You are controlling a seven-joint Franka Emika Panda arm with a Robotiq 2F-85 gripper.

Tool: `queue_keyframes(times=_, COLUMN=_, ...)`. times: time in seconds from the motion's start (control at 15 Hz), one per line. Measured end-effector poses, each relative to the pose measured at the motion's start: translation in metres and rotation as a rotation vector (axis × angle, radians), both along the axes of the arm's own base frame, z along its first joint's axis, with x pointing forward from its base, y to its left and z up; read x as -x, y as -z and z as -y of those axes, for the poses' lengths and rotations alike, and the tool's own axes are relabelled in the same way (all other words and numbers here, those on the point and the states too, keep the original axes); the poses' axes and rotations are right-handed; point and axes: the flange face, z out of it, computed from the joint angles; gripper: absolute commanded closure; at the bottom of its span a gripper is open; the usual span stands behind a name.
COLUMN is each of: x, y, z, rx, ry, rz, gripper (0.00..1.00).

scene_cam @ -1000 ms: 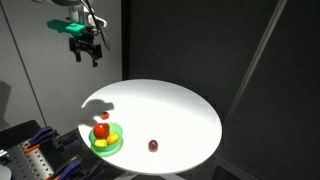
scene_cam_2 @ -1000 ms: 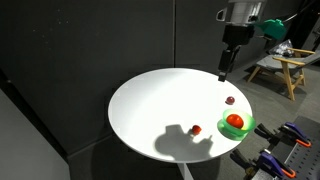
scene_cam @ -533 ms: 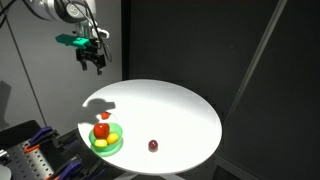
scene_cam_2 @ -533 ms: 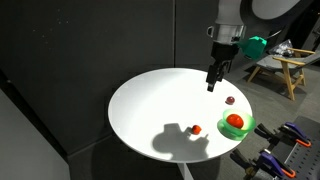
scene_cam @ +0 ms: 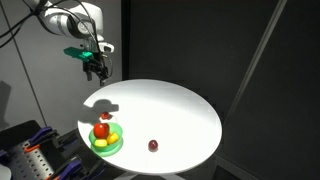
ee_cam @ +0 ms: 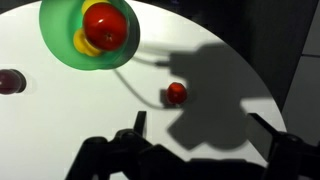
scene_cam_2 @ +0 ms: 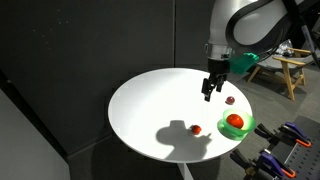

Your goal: Pick up the red strawberry toy from the table and put it in the green bowl

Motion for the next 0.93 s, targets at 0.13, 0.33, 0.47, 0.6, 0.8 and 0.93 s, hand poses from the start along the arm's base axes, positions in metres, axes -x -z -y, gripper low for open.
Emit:
queue_keyframes(times=0.13, x=-0.005, y=0.010, z=0.004, rx=0.000, ry=0.013, rz=-0.020, gripper=0.00)
queue_keyframes(times=0.33, x=-0.011, y=0.019, z=0.007, rx=0.000, ry=0.023, rz=-0.036, gripper=0.00)
queue_keyframes(times=0.47, x=-0.012, y=0.020, z=0.007, rx=-0.001, ry=0.024, rz=-0.037, gripper=0.00)
queue_keyframes(times=0.6, x=-0.012, y=0.020, z=0.007, rx=-0.001, ry=0.024, rz=-0.036, gripper=0.00)
queue_keyframes(times=0.8, x=-0.013, y=0.020, z=0.007, rx=-0.001, ry=0.024, rz=-0.036, gripper=0.00)
queue_keyframes(times=0.93, x=-0.013, y=0.019, z=0.007, rx=-0.001, ry=0.024, rz=-0.036, gripper=0.00)
